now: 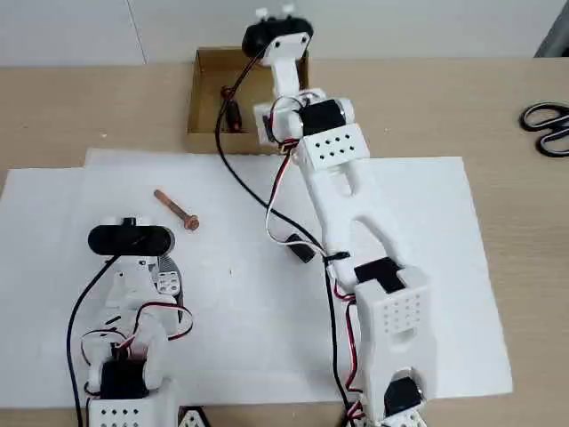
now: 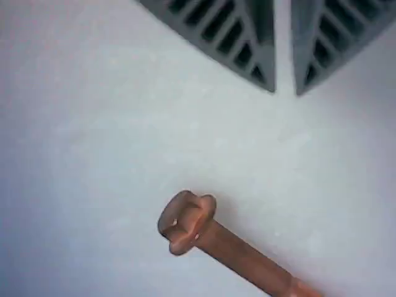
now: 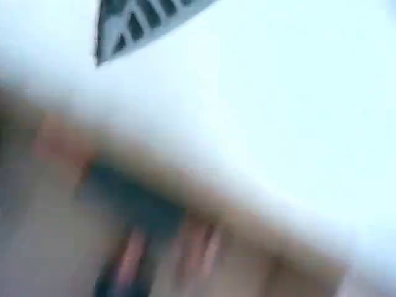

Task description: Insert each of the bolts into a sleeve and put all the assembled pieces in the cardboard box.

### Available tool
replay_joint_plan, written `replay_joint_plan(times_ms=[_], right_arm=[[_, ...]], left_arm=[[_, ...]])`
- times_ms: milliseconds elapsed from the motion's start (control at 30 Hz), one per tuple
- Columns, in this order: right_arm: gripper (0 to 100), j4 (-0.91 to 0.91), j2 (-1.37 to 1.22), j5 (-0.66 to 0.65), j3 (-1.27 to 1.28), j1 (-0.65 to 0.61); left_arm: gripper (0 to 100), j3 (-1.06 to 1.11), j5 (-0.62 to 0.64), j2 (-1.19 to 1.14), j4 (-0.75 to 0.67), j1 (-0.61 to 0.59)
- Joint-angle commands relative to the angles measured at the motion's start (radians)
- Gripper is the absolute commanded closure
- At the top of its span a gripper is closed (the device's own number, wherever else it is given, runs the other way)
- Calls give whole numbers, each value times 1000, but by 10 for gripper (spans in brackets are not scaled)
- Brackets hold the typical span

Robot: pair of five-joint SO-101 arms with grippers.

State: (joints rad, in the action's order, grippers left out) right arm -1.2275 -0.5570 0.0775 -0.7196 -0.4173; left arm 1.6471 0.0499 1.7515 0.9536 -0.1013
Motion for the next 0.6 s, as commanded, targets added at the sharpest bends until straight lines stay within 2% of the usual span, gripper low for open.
replay_joint_plan(times_ms=[0, 200, 567], right_arm=[[760, -196, 87, 8, -48, -48], [760, -421, 87, 8, -48, -117], [761, -453, 93, -26, 32, -104]], left_arm=[[995, -4, -2, 6, -28, 0], [995, -4, -2, 6, -28, 0], [994, -4, -2, 6, -28, 2]])
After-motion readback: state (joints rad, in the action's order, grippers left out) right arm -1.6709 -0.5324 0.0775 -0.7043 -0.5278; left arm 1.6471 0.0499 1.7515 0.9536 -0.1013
